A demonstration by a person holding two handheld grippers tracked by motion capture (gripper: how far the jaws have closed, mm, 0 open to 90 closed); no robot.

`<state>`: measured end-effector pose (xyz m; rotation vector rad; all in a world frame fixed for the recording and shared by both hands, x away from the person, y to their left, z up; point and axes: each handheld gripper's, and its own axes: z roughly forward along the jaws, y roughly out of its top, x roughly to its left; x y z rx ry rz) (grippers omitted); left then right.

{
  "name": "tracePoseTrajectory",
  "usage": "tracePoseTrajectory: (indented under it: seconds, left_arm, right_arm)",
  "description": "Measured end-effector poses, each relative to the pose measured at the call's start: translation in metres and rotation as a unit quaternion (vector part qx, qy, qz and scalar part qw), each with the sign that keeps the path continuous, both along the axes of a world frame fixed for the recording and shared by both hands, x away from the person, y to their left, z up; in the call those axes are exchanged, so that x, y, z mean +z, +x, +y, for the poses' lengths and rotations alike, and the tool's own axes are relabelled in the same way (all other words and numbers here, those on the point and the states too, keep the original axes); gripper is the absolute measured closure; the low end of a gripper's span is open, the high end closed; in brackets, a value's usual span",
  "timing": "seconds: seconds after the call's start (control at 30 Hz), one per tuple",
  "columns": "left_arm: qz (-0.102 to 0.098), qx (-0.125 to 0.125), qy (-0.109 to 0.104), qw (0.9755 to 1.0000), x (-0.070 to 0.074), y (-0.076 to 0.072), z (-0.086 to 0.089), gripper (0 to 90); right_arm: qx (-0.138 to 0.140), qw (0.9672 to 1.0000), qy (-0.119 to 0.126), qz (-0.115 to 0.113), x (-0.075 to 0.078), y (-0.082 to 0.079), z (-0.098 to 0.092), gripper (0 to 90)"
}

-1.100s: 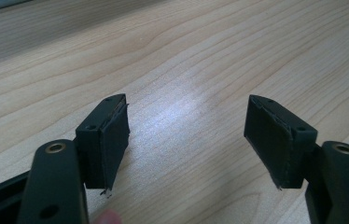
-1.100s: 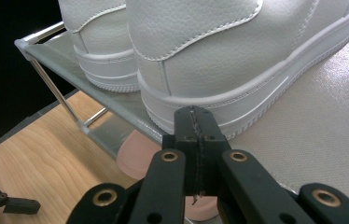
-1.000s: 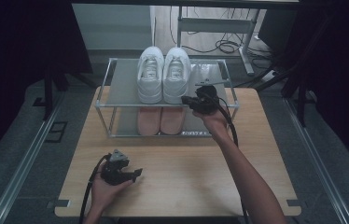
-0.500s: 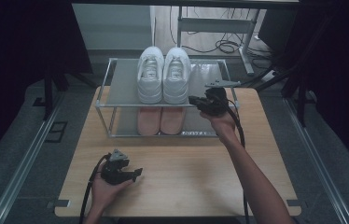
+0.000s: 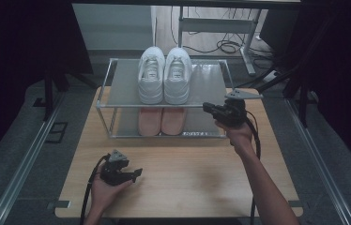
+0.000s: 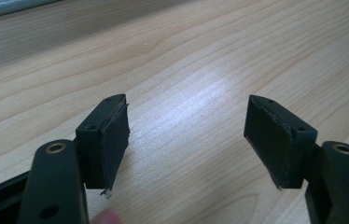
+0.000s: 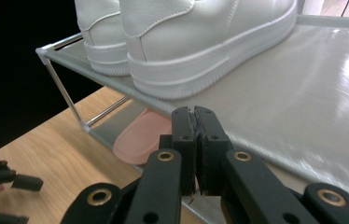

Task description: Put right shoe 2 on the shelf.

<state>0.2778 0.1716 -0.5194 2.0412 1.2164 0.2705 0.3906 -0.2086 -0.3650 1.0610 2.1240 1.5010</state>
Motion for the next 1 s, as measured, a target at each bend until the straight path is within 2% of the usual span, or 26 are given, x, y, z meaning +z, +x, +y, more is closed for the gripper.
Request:
tracePoseTrajectory:
  seconds: [0.1,0.3,0.47,0.77,1.0]
  left_arm:
    - [-0.002,-0.001,0.001,1.0,0.0,0.0,0.001,31.4]
    - [-0.005,0.0,-0.006,1.0,0.002,-0.001,0.002,31.4]
    - [-0.004,-0.004,-0.003,1.0,0.001,-0.001,0.002,31.4]
    - [-0.003,-0.008,0.0,1.0,0.001,-0.001,0.001,31.4]
    - [-0.003,-0.007,-0.001,1.0,0.001,-0.002,0.0,31.4]
  right_arm:
    - [-0.002,1.0,0.009,-0.002,-0.006,-0.01,-0.014,86.0]
    - [-0.019,0.9998,0.007,-0.003,-0.024,-0.029,-0.041,82.6]
    - [-0.027,0.9996,0.005,0.003,-0.039,-0.04,-0.059,78.9]
    - [-0.028,0.9992,-0.019,0.021,-0.073,-0.059,-0.076,67.2]
    - [-0.04,0.9984,-0.024,0.033,-0.096,-0.07,-0.087,61.2]
